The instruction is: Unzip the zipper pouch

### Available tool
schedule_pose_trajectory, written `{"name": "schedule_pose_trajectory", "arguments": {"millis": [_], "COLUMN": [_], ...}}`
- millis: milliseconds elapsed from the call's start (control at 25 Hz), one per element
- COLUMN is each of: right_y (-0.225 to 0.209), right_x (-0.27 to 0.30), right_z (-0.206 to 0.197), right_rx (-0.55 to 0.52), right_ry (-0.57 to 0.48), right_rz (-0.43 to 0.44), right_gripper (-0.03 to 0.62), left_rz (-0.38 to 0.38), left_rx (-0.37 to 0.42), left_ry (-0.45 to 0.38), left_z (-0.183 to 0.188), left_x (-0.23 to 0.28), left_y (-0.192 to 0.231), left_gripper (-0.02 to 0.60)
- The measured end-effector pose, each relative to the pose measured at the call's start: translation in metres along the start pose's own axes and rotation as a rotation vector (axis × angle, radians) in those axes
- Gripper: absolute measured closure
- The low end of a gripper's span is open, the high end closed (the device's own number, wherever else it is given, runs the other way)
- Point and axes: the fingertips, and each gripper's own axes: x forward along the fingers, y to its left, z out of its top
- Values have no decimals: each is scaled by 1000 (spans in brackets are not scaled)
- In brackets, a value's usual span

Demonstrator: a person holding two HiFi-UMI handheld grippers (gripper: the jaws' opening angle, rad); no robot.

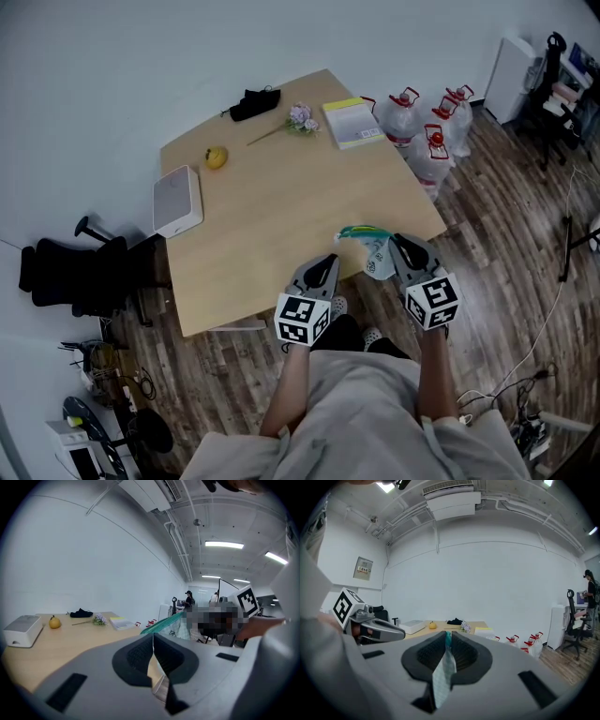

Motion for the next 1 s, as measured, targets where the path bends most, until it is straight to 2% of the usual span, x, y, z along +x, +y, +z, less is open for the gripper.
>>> {"name": "schedule_pose_trajectory", "arguments": {"millis": [1000], "right_y": [-9], "right_x": [-1], "right_z": [6], "right_rx": [4], "right_ry": [-19], "right_rz": [-18], "right_gripper": [549], "left_rz": [17], "left_rx": [-3], "left_ry": [-3], "left_z": [4], "left_x": [8], "left_y": [10], "left_gripper": [558]}}
